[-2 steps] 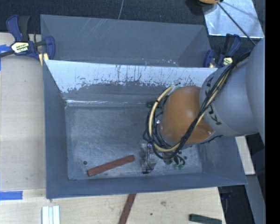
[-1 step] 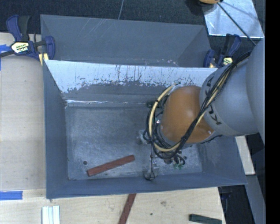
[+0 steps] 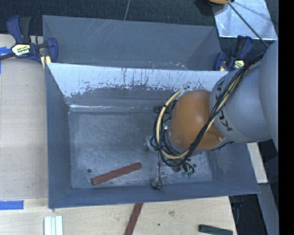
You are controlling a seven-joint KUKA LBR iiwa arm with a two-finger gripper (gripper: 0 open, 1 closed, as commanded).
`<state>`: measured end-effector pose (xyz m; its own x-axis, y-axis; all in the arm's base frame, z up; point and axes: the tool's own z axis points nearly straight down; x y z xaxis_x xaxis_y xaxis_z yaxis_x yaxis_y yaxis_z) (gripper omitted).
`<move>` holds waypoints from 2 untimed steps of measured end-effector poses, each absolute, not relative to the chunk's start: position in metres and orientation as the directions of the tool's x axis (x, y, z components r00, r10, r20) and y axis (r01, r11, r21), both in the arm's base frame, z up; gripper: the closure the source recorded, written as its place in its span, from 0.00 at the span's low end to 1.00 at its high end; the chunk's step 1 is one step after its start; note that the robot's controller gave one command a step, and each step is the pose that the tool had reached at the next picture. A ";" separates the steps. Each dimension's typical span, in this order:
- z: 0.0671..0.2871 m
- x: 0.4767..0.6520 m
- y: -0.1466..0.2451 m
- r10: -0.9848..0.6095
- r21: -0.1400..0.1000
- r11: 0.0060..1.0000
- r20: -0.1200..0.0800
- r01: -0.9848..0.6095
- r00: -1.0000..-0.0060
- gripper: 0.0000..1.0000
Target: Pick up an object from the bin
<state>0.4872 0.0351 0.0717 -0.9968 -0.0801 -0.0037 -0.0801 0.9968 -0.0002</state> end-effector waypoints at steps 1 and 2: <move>0.078 0.492 0.057 -0.162 -0.003 0.987 0.000 -0.162 -0.987 0.00; 0.075 0.497 0.134 -0.145 0.001 0.989 -0.004 -0.145 -0.989 1.00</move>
Offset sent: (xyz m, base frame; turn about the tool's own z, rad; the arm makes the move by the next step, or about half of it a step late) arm 0.0092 0.0979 0.0026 -0.0633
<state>0.4973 0.1336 0.0747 -0.9894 -0.1448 -0.0044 -0.1448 0.9895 0.0010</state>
